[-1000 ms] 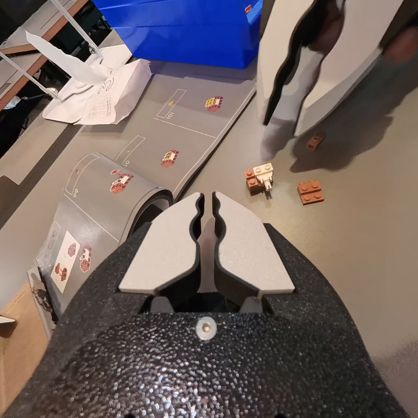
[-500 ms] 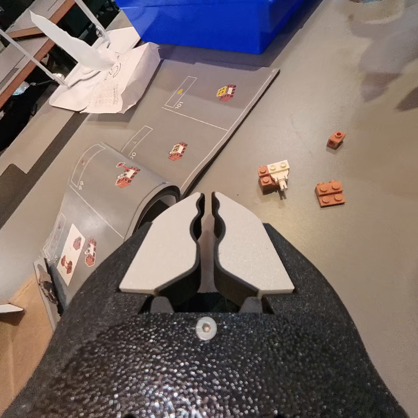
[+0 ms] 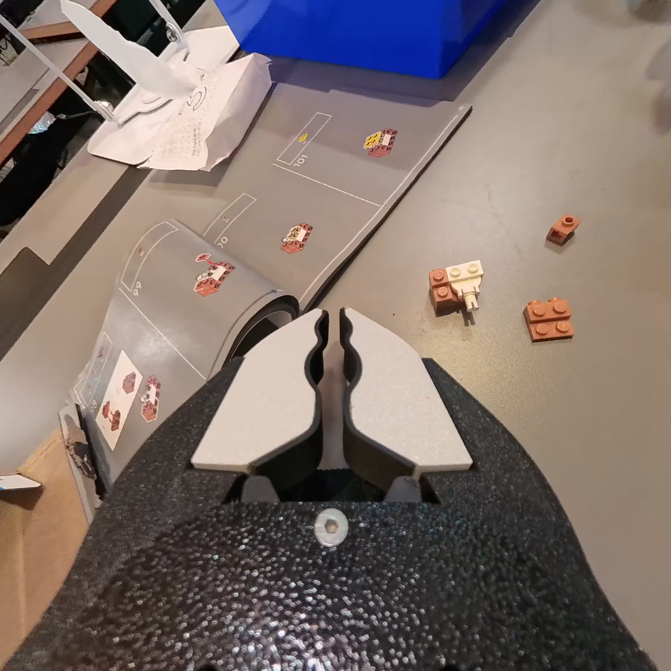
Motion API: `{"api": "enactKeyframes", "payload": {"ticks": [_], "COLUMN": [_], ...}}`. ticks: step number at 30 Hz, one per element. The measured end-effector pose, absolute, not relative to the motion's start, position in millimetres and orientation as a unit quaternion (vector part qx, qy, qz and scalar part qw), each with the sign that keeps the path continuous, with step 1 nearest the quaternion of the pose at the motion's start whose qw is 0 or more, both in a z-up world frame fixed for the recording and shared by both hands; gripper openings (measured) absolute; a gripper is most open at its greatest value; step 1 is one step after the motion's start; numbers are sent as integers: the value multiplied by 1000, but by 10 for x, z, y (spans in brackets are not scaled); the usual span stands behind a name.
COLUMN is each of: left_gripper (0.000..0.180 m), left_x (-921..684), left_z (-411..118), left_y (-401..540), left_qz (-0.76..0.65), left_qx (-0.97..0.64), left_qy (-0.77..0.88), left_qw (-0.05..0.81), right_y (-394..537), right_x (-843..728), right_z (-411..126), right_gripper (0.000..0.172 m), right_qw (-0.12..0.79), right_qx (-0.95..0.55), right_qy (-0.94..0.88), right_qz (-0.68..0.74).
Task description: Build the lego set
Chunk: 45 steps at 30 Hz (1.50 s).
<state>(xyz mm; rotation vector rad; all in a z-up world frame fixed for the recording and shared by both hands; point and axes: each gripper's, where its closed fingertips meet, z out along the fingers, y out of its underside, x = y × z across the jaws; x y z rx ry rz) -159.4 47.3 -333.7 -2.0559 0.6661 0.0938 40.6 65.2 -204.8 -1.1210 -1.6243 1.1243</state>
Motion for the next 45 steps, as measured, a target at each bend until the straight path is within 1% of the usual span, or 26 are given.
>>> {"api": "enactKeyframes", "payload": {"ticks": [4, 9, 12, 15, 17, 24, 27, 30, 32, 33, 34, 35, 38, 41, 45], "left_gripper": [5, 5, 5, 6, 6, 6, 6, 6, 6, 6, 6, 6, 6, 6, 6], "left_x": [-1586, -1561, -1549, -1558, -1574, -1622, -1622, -1625, -1626, -1628, -1630, -1633, -1649, -1662, -1634], "left_z": [-3334, -3326, -3318, -3301, -3297, -3291, -3294, -3300, -3296, -3295, -3293, -3290, -3276, -3253, -3239], "left_y": [468, 447, 427, 408, 389, 334, 320, 310, 306, 303, 300, 294, 270, 221, 86], "left_qz": [38, 40, 42, 39, 37, 28, 27, 27, 25, 24, 23, 22, 23, 20, 19], "left_qx": [-837, -832, -829, -827, -828, -831, -832, -834, -834, -834, -834, -834, -834, -834, -834], "left_qy": [275, 284, 289, 286, 282, 275, 275, 274, 272, 271, 270, 269, 264, 255, 246], "left_qw": [471, 475, 478, 482, 483, 482, 481, 478, 479, 480, 480, 481, 484, 490, 493], "right_y": [862, 1662, 2114, 2317, 2381, 2516, 2570, 2638, 2648, 2640, 2615, 2614, 2602, 2559, 2082], "right_x": [454, 393, 189, 33, -9, -16, -17, -28, -9, 3, -7, -24, 12, 36, 93], "right_z": [-1975, -1887, -2161, -2667, -2934, -3270, -3336, -3401, -3482, -3524, -3533, -3536, -3519, -3305, -2751], "right_gripper": [16, 15, 15, 14, 13, 13, 18, 19, 19, 18, 12, 9, 8, 8, 8], "right_qw": [438, 427, 346, 241, 193, 130, 129, 132, 117, 109, 108, 110, 106, 146, 214], "right_qx": [-455, -461, -465, -451, -436, -433, -437, -440, -445, -446, -449, -457, -470, -490, -519], "right_qy": [-668, -743, -798, -851, -874, -890, -889, -888, -888, -888, -887, -882, -876, -859, -825], "right_qz": [393, 232, 166, 118, 90, 56, 41, 24, 18, 17, 24, 25, 9, 3, 66]}}
